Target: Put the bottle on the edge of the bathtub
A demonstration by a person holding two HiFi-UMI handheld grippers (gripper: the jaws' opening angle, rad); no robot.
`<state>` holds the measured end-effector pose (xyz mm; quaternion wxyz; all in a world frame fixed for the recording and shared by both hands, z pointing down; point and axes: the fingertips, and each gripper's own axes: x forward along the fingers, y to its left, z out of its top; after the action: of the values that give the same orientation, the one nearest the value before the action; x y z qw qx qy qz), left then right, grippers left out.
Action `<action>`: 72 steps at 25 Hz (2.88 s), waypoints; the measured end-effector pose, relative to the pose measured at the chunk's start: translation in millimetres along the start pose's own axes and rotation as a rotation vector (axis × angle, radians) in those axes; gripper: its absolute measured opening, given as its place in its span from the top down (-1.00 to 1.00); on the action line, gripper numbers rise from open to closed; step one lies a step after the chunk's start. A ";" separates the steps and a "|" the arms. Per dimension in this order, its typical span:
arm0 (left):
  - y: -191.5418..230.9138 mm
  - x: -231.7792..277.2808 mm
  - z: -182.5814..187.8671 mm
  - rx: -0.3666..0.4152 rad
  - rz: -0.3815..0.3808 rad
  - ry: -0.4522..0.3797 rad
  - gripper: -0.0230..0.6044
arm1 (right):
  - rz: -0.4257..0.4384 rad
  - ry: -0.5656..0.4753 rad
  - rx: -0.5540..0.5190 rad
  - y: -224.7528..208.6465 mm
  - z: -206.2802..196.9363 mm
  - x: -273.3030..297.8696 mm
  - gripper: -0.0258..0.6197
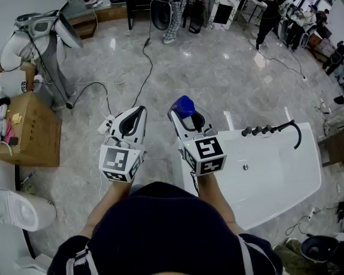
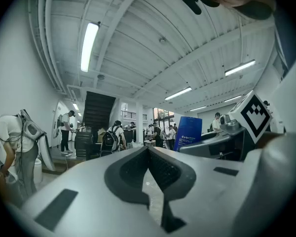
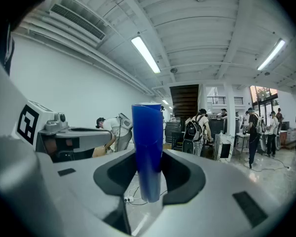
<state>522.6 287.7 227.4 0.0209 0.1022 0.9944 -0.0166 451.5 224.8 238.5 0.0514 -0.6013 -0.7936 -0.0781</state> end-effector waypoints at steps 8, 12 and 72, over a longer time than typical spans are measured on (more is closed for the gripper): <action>-4.3 26.8 0.0 0.003 -0.019 -0.002 0.85 | -0.034 0.003 -0.012 -31.2 -5.1 10.0 0.41; -1.4 39.8 1.4 0.000 -0.038 0.003 0.85 | -0.041 -0.016 0.001 -39.7 -3.4 17.9 0.40; -136.6 634.1 -39.2 -0.078 -1.119 -0.015 0.85 | -0.964 0.043 0.139 -538.3 -46.6 132.1 0.40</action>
<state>-127.0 283.9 242.0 0.0197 -0.4421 0.8967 0.0110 -103.0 198.5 274.0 0.0659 -0.1588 -0.9837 -0.0522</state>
